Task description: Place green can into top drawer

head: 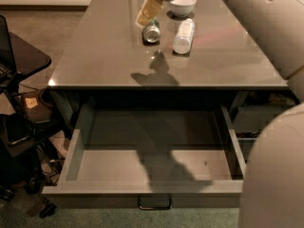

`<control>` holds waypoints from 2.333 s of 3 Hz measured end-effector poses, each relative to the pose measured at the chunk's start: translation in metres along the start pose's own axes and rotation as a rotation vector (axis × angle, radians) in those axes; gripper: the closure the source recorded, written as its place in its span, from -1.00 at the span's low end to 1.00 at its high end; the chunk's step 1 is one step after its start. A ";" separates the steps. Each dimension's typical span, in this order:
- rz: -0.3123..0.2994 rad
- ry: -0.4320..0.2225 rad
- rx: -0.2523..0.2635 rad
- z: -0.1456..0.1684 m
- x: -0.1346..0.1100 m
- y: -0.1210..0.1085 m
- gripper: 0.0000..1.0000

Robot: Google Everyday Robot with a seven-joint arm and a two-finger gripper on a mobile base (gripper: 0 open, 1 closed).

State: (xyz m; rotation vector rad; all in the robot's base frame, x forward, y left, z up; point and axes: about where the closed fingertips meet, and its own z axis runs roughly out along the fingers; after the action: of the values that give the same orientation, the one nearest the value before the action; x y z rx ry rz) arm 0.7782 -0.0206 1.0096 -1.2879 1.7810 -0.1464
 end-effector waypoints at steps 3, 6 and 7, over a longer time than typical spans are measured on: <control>0.081 -0.080 -0.018 0.033 0.004 -0.007 -1.00; 0.121 -0.116 -0.029 0.068 0.002 -0.011 -1.00; 0.182 -0.066 -0.033 0.090 0.032 -0.012 -1.00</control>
Offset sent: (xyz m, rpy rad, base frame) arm 0.0161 -0.0050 -0.0158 0.0782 0.0170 -0.0116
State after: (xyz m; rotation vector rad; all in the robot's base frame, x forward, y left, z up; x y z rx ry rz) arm 0.8496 -0.0165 0.9449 -1.1339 1.8399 0.0277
